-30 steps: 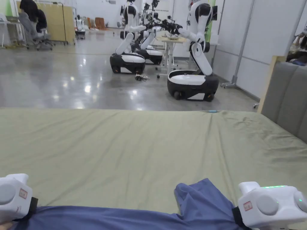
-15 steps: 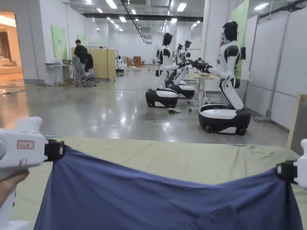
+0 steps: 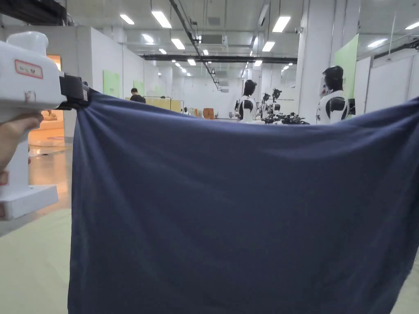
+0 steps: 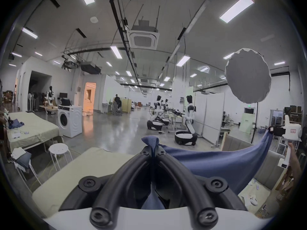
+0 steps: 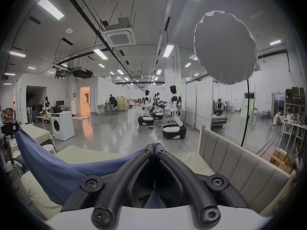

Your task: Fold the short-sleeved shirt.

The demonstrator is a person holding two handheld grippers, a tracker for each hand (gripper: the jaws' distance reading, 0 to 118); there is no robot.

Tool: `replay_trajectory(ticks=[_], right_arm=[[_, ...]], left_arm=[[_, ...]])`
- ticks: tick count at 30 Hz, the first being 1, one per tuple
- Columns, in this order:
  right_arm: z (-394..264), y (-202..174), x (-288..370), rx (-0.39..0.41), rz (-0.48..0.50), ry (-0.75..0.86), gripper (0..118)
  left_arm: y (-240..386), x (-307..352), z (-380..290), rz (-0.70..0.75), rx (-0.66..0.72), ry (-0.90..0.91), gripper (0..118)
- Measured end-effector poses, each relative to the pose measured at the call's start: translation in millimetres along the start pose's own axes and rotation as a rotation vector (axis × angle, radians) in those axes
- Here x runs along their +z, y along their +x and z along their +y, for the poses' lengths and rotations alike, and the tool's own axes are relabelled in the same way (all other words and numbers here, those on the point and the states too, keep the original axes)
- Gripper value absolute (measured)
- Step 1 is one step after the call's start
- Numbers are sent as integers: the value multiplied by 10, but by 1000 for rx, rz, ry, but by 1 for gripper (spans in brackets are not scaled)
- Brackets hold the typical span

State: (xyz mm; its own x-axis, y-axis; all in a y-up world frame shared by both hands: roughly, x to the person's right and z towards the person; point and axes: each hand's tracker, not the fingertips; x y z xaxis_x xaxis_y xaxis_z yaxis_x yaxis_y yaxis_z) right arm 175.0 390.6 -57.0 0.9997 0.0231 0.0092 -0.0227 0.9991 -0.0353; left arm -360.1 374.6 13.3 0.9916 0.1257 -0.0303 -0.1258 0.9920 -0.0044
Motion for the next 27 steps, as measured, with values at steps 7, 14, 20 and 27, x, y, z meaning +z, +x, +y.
replay_trajectory(ticks=[7,14,20,27], right_arm=[[568,-140,-301,37,-41,38,1],[768,-209,-642,36,-70,43,1],[703,-229,-799,73,-90,38,1],[552,-234,-911,120,-86,11,1]], left_arm=[[103,-292,325,46,-6,28,0],[-64,-844,459,88,9,37,0],[-12,-1249,322,125,-50,31,0],[-111,-1851,39,146,-24,-19,0]])
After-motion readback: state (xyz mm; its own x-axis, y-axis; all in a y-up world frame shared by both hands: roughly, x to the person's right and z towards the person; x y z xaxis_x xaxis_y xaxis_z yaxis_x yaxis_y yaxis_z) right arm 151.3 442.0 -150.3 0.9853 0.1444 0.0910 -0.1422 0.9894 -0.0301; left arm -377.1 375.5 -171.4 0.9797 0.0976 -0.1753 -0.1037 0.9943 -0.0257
